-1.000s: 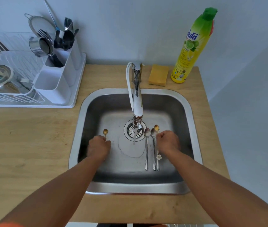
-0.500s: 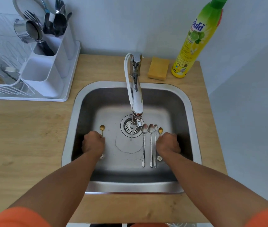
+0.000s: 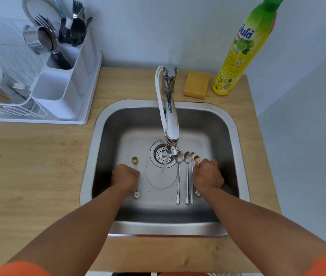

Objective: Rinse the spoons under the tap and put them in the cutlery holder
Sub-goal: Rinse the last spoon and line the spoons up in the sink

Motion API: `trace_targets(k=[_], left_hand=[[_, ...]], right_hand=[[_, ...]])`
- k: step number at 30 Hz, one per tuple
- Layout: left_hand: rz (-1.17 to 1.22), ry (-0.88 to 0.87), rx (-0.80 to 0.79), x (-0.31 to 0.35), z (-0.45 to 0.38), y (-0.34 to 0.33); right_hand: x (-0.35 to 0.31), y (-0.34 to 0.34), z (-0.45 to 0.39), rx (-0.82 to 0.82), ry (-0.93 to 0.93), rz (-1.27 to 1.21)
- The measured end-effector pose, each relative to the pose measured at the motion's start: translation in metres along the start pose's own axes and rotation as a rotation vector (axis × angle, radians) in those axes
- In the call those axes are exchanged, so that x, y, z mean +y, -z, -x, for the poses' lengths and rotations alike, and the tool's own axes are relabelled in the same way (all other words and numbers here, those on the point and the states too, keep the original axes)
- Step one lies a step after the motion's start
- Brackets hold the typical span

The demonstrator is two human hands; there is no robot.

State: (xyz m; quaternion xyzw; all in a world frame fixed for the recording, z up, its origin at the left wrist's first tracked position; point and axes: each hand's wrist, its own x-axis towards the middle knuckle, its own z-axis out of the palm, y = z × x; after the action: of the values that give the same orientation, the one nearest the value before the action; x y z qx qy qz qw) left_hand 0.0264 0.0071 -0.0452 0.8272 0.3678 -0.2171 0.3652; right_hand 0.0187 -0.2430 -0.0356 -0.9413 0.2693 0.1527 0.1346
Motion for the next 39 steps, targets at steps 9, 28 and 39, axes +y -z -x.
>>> trace_targets(k=[9, 28, 39], left_hand=[[0.181, 0.046, -0.178, 0.03, 0.023, -0.011], [0.157, -0.278, -0.359, 0.044, 0.043, 0.006], [-0.201, -0.781, -0.177, 0.058, 0.039, 0.011]], right_hand=[[-0.041, -0.008, 0.019, -0.384, 0.268, -0.575], [-0.033, -0.001, 0.013, -0.594, 0.289, -0.688], [-0.027, 0.016, 0.015, -0.46, 0.565, -0.458]])
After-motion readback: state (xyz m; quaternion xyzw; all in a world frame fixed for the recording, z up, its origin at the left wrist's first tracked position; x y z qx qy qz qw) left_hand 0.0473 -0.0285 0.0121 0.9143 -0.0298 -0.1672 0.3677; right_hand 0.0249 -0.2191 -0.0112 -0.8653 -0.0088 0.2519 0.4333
